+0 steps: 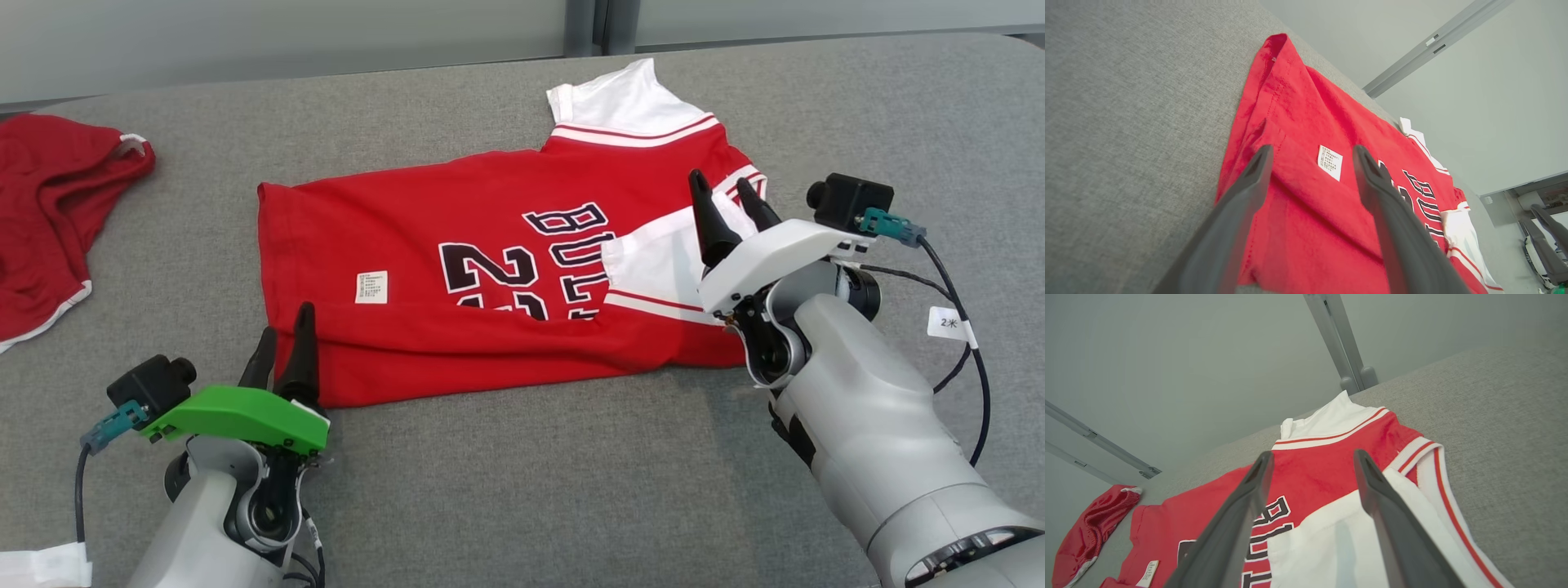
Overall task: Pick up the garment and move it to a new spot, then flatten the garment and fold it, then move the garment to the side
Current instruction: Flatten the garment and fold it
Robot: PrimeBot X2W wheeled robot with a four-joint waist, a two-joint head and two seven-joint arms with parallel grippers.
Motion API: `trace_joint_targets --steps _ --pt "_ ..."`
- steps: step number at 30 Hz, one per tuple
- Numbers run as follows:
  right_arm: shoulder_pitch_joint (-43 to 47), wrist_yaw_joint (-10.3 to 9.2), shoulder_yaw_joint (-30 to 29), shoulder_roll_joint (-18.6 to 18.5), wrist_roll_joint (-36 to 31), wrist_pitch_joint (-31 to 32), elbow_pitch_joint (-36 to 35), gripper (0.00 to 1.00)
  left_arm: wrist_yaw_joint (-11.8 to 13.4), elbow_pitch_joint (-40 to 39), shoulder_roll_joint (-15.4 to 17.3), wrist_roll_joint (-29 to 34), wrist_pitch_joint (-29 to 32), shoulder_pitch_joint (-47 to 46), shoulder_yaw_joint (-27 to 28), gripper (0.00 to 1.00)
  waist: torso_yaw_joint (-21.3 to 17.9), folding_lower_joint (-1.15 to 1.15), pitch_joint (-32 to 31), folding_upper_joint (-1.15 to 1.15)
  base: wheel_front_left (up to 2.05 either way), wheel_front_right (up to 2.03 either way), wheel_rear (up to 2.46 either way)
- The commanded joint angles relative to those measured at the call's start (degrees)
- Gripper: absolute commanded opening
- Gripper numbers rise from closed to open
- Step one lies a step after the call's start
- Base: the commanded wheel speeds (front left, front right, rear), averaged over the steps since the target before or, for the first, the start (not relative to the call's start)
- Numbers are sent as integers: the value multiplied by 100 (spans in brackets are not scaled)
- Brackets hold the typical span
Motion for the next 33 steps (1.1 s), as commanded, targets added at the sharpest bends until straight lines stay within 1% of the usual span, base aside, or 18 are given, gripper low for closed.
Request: trace_joint_targets --steps 1,6,11,15,18,25,31,33 --pt "-65 2 17 -56 -21 -39 -39 100 42 -48 50 92 -41 89 7 100 -10 0 -15 0 0 0 0" --pt "41 2 -30 -212 -149 -69 -321 100 135 -314 197 131 -52 272 21 100 -52 0 -102 0 0 0 0" --pt "445 2 -422 -418 -488 -69 -951 100 275 -653 351 192 -43 557 4 100 -68 0 -240 0 0 0 0" --pt "923 2 -837 -466 -875 -70 -1512 100 446 -940 430 215 -25 853 5 100 -72 0 -386 0 0 0 0" --pt "1345 2 -1157 -432 -1116 -71 -1938 100 600 -1131 442 150 -21 1084 40 100 -73 0 -505 0 0 0 0" --pt "2427 2 -1714 -273 -1658 -72 -2871 100 918 -1422 332 32 146 1558 -38 100 -81 0 -738 0 0 0 0" --pt "3191 2 -2030 -115 -1877 83 -3750 100 1097 -1363 245 -85 378 1755 -108 100 -174 0 -785 0 0 0 0" --pt "3378 2 -2087 -68 -1917 202 -4073 100 1106 -1294 206 -174 432 1743 -81 100 -235 0 -762 0 0 0 0"
